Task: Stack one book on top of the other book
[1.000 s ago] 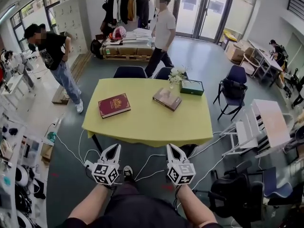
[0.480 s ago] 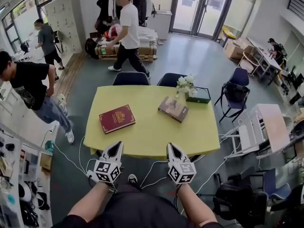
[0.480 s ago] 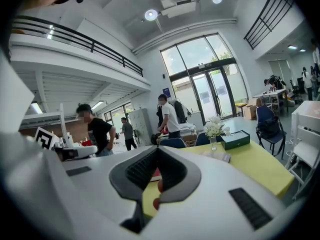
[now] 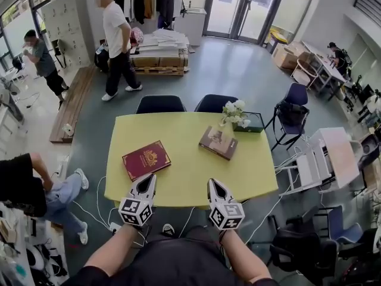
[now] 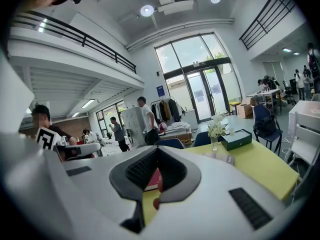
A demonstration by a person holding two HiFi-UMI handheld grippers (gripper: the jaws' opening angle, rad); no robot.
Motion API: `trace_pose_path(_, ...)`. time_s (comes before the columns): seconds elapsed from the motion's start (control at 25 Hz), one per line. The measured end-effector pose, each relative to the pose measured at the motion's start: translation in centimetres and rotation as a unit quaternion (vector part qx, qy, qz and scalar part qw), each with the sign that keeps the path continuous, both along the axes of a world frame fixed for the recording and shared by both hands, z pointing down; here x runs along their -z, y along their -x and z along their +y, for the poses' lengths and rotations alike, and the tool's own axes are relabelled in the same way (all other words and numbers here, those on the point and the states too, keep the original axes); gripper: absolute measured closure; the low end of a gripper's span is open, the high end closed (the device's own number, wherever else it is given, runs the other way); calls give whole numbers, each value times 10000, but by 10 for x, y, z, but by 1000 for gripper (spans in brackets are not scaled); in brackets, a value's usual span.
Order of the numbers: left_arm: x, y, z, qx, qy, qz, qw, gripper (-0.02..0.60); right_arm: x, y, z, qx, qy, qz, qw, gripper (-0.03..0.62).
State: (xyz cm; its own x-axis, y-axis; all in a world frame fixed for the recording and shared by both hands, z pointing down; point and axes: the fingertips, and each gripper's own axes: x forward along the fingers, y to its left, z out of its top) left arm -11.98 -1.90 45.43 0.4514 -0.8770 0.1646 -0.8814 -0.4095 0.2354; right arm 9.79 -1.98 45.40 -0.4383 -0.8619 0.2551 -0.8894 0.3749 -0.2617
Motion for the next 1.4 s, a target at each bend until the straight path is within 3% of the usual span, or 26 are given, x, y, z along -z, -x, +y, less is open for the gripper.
trace_pose_path(0.4,-4,-3,-65,-44,10,-92,9999,574,-9,3,-69,36,52,-71,10000,579)
trace_pose_path(1.0,0,40,-133,978,40,-395,9944,574,-17,56,-191,1123,129,-350,9930,579)
trace_pose_path(1.24,-25,67,-152,677,261,-419,9965,555,-43,97,-206,1180,403,-190,9920,567)
trace_pose_path(1.4,-45,87,-164,420,450,-458,9970,506,-61,124,-209,1105,625,-276,9915,479)
